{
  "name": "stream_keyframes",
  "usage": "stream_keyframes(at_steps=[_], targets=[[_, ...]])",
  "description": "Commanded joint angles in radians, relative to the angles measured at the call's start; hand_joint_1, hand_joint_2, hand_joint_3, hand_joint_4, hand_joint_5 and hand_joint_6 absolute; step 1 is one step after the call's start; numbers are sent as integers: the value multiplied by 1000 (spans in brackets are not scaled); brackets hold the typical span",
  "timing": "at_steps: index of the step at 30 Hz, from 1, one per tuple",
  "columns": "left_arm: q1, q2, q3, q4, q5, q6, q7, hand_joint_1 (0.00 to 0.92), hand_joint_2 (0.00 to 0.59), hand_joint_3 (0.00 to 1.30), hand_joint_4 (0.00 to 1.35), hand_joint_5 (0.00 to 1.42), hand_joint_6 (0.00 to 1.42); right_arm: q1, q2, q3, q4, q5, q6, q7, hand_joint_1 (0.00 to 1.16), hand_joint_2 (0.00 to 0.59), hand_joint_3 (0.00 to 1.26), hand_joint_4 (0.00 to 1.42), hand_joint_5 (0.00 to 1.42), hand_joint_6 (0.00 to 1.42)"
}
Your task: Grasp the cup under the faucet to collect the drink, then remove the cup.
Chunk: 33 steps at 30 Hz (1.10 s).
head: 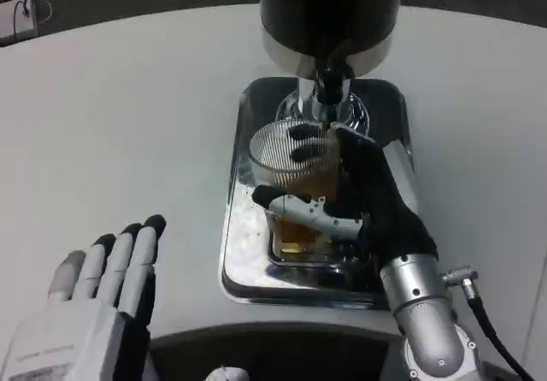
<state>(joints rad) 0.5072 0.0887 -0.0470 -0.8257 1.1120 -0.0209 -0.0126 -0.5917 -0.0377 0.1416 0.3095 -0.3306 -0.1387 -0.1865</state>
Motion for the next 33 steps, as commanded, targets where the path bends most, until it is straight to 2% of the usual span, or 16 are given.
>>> stream_keyframes(at_steps=[1,8,20,33], targets=[[-15,4,5,13,-6,12,-18,0,147,0,0,0,0,26,2,-13,30,9,19,-12,1106,225,714,887,1016,1396],[-43,4,-2,28,-12,14,-21,0,147,0,0,0,0,46,-7,-20,-7,16,-25,-13,1129,175,790,983,1088,1424],[-65,-1,-29,46,-7,12,-10,0,147,0,0,0,0,151,-5,7,-146,17,-39,31,1132,160,803,999,1098,1419],[-92,0,-48,72,-12,9,6,0,147,0,0,0,0,312,-2,10,-381,54,-22,98,1142,166,818,1001,1098,1422]])
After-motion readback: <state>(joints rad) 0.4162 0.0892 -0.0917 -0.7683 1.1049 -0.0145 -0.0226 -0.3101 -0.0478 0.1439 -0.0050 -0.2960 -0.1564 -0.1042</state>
